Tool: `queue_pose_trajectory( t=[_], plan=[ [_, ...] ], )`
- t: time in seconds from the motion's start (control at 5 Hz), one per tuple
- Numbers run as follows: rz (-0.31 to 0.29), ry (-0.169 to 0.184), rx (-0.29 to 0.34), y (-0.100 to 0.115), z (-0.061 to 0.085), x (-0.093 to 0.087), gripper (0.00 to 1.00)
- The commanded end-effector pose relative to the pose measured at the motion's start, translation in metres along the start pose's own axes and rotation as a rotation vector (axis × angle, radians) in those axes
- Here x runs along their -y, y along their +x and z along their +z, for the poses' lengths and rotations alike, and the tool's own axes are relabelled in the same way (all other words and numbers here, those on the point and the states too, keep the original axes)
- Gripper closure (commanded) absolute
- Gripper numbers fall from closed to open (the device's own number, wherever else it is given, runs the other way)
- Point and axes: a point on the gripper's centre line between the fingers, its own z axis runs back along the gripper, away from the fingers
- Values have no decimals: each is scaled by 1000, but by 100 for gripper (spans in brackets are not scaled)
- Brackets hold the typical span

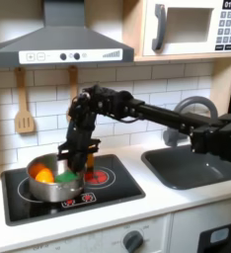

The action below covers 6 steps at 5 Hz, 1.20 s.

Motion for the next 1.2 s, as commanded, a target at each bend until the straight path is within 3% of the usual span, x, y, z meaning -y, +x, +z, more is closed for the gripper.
queue_pose_trajectory(
  t=[0.0,0.2,0.4,0.6,1.0],
  plan=[
    [15,-1,40,7,13,4,0],
    [5,1,72,9,26,9,0],
    [-13,-25,103,12,36,21,0],
    [-23,-20,89,10,31,26,0],
    [-37,-45,126,16,39,42,0]
  ],
)
